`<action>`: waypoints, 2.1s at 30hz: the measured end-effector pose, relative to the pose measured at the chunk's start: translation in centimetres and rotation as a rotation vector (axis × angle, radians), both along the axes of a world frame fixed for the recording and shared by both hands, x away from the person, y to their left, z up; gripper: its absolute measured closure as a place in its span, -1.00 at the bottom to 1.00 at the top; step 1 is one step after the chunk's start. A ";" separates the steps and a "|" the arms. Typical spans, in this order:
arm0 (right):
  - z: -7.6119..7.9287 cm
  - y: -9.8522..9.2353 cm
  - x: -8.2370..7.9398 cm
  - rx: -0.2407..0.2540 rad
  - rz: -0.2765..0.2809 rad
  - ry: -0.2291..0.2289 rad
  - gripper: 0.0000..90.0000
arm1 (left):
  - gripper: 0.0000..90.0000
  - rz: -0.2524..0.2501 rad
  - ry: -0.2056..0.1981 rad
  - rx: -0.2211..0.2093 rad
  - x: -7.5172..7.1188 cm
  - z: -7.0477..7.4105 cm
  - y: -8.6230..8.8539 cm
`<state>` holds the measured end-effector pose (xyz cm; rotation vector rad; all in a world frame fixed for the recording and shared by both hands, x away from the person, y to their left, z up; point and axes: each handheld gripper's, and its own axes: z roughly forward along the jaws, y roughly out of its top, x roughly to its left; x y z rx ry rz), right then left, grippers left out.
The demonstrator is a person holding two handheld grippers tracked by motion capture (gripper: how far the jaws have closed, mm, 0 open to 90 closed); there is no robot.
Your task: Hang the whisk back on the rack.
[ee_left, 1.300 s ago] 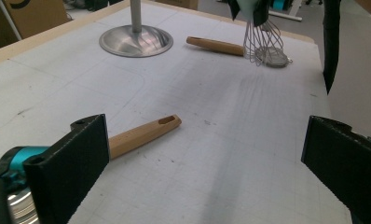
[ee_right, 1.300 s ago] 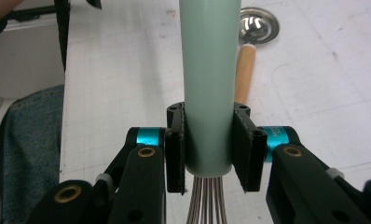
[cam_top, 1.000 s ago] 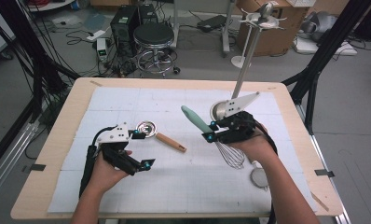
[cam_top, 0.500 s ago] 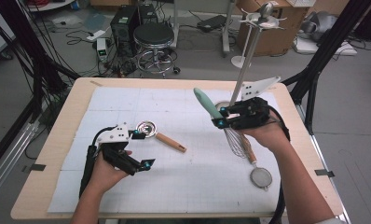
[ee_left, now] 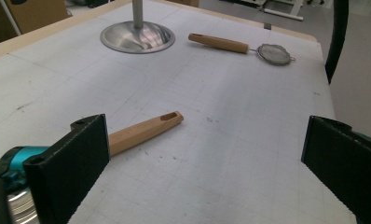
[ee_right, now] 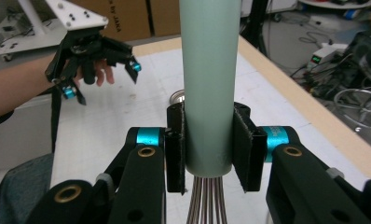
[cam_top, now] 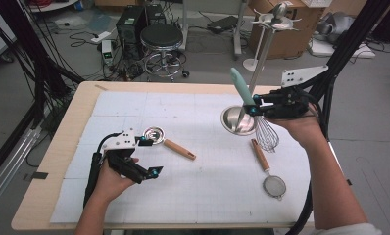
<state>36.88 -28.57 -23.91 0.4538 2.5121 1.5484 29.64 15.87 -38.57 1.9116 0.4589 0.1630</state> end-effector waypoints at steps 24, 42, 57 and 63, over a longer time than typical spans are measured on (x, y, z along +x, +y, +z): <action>3.3 -4.9 2.4 0.111 -0.120 -0.019 0.54 | -0.96 0.005 0.007 0.004 0.2 -0.2 0.1; 4.0 -2.3 5.4 0.132 -0.164 -0.008 0.54 | -0.96 0.007 0.013 0.010 0.4 -0.5 0.1; 4.0 -1.1 7.2 0.160 -0.250 0.006 0.54 | -0.96 0.005 0.010 -0.008 0.3 -0.3 0.3; 4.1 -0.7 7.6 0.158 -0.268 0.011 0.54 | -0.96 0.006 0.010 -0.007 0.3 -0.3 0.3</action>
